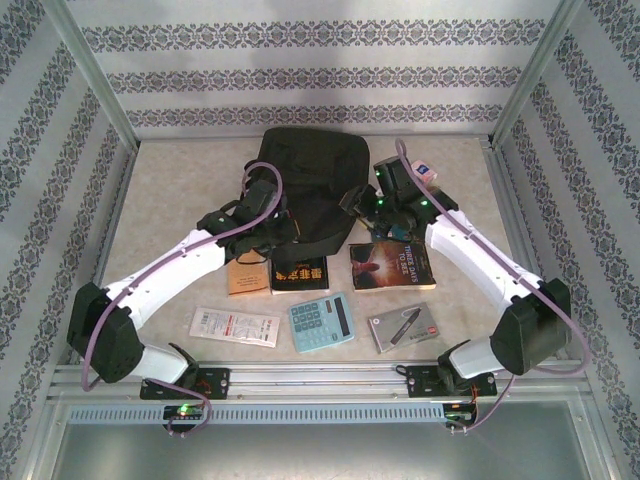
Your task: Pack the student bag
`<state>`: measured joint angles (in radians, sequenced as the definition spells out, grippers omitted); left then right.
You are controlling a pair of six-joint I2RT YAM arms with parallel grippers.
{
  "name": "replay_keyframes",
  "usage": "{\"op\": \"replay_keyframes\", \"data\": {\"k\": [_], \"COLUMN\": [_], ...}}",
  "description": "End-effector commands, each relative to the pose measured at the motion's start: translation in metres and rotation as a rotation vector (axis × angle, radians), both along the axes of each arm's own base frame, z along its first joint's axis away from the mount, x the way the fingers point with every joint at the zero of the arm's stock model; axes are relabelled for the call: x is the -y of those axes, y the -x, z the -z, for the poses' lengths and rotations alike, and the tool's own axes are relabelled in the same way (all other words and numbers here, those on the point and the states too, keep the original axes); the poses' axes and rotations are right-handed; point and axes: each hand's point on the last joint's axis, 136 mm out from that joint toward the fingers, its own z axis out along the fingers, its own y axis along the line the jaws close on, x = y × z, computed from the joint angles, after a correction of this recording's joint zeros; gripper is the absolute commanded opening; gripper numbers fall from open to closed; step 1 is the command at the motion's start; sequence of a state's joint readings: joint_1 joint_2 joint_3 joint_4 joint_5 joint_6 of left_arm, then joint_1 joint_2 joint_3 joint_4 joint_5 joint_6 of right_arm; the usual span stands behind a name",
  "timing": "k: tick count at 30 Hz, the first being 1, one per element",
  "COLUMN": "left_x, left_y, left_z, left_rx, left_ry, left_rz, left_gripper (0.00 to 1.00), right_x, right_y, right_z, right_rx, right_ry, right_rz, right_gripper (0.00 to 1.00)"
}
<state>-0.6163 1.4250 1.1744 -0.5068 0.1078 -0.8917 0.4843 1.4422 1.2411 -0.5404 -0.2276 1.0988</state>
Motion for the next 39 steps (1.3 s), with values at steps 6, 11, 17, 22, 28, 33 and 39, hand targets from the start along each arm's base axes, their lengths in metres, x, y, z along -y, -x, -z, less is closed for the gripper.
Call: {"op": "replay_keyframes", "data": {"k": [6, 11, 17, 22, 28, 33, 39], "left_x": [0.024, 0.022, 0.026, 0.012, -0.008, -0.023, -0.036], "left_y": [-0.006, -0.004, -0.004, -0.003, 0.002, 0.005, 0.005], "left_z": [-0.031, -0.029, -0.025, -0.02, -0.006, 0.008, 0.01], "left_rx": [0.087, 0.09, 0.087, 0.101, 0.109, 0.104, 0.121], "left_ry": [0.03, 0.021, 0.02, -0.044, -0.125, -0.202, -0.267], "left_rz": [0.022, 0.02, 0.029, 0.01, -0.014, -0.031, -0.039], "left_gripper": [0.0, 0.0, 0.0, 0.0, 0.0, 0.0, 0.0], "right_x": [-0.029, -0.033, -0.049, -0.053, -0.046, -0.037, -0.032], "right_y": [0.02, 0.029, 0.028, 0.024, 0.023, 0.022, 0.02], "right_z": [0.03, 0.038, 0.05, 0.067, 0.084, 0.089, 0.086], "right_rx": [-0.198, -0.22, -0.246, -0.263, -0.262, -0.245, -0.213], "right_ry": [-0.119, -0.108, -0.111, -0.084, -0.03, 0.021, 0.056], "right_rz": [0.066, 0.078, 0.07, 0.08, 0.088, 0.104, 0.092], "right_gripper": [0.56, 0.57, 0.56, 0.48, 0.22, 0.03, 0.0]}}
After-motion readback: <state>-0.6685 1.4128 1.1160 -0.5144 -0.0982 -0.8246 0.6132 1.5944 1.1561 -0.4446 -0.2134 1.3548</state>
